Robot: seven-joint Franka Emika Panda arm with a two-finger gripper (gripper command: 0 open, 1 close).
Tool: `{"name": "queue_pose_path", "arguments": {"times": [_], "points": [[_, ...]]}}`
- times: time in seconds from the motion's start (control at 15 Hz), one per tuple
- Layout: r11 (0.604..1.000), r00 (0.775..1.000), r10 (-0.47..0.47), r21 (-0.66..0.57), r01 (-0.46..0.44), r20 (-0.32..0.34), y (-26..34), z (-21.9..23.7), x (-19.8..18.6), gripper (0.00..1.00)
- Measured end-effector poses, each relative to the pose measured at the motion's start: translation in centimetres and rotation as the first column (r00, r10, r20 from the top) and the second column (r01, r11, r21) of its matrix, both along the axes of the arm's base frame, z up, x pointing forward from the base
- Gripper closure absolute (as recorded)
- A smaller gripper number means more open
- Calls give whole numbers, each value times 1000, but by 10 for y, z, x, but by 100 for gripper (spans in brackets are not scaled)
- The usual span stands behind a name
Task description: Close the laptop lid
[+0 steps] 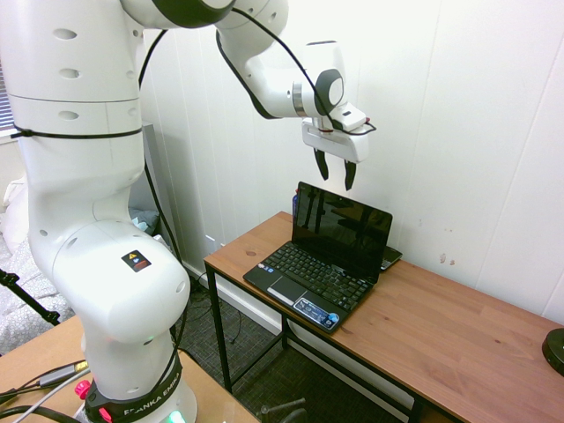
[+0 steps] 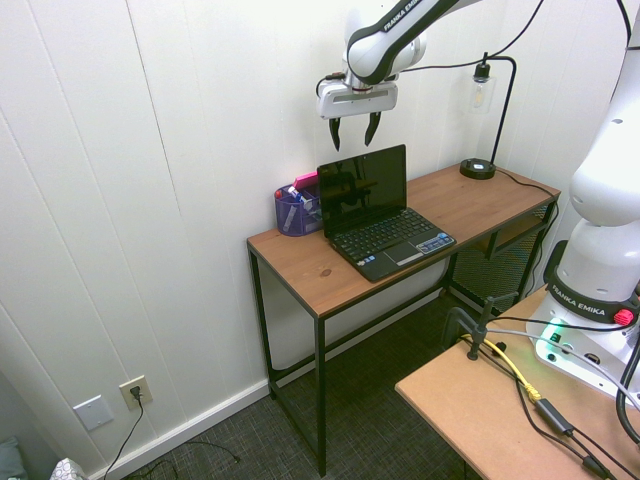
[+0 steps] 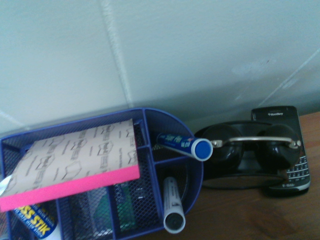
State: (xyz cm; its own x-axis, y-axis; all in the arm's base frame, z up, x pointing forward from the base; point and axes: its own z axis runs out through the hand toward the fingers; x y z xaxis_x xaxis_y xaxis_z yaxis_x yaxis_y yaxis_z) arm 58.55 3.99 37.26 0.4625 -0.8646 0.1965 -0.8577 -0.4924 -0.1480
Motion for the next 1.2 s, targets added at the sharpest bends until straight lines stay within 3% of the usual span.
{"name": "queue_pose_path", "arguments": {"times": [0.53,1.2], "points": [[999,998,-48,1,48,29,-23,-32,35,100],[998,997,-62,10,62,34,-25,-40,36,100]]}}
